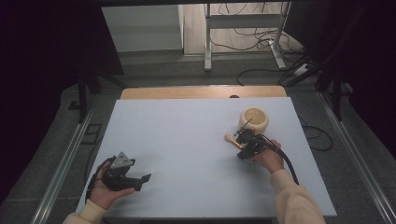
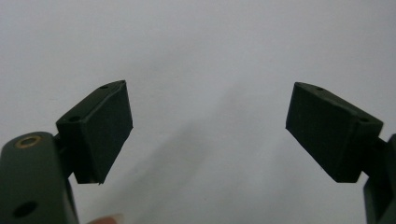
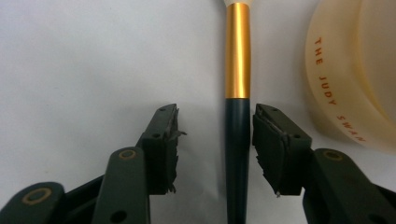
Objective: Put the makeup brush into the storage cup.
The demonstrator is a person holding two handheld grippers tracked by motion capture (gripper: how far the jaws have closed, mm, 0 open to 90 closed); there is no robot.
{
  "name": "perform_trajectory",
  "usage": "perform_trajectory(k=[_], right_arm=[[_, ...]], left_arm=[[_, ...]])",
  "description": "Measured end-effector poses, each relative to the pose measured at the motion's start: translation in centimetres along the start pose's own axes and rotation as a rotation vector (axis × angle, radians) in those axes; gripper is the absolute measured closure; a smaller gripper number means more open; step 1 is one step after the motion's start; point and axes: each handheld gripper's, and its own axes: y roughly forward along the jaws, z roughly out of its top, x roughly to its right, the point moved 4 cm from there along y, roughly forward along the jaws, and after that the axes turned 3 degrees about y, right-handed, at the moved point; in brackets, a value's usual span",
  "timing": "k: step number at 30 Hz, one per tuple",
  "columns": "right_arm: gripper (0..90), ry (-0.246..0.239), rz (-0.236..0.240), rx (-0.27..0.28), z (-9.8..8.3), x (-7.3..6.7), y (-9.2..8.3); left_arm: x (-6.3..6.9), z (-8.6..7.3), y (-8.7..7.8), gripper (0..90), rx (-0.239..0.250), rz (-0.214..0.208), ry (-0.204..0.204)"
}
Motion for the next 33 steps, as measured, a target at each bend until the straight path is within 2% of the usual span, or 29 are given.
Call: perform_trajectory(k=[3,4,9,13,16,25,29,33], right_arm=[[56.0,0.011,0.017,-0.009,0.06,-0.09,-0.04],[60.4,0.014,0.032,-0.011,0.09,-0.11,-0.03],[68.2,0.022,0.070,-0.017,0.12,-0.09,0.01],[71.3,0.024,0.076,-0.020,0.11,-0.01,0.01],[78.0,0.022,0.083,-0.024,0.08,0.14,-0.01],[79.4,-0.019,0.072,-0.023,0.10,0.08,-0.08],[79.5,-0.022,0.054,-0.030,0.00,0.14,-0.26],[79.5,-0.020,0.050,-0.005,-0.02,0.25,-0.84]], left_arm=[[0.01,0.01,-0.01,15.4,0.000,0.000,0.001],[0.02,0.02,-0.02,15.3,0.000,0.000,0.001],[0.03,0.02,-0.03,15.3,0.001,0.000,0.002],[0.02,0.01,-0.05,15.3,0.002,0.000,0.001],[0.01,0.01,-0.08,15.3,0.003,0.001,0.000],[-0.01,0.00,-0.09,15.3,0.003,0.001,0.000],[-0.07,0.02,-0.12,15.3,0.005,0.002,0.001],[-0.05,0.02,-0.14,15.3,0.005,0.002,0.001]])
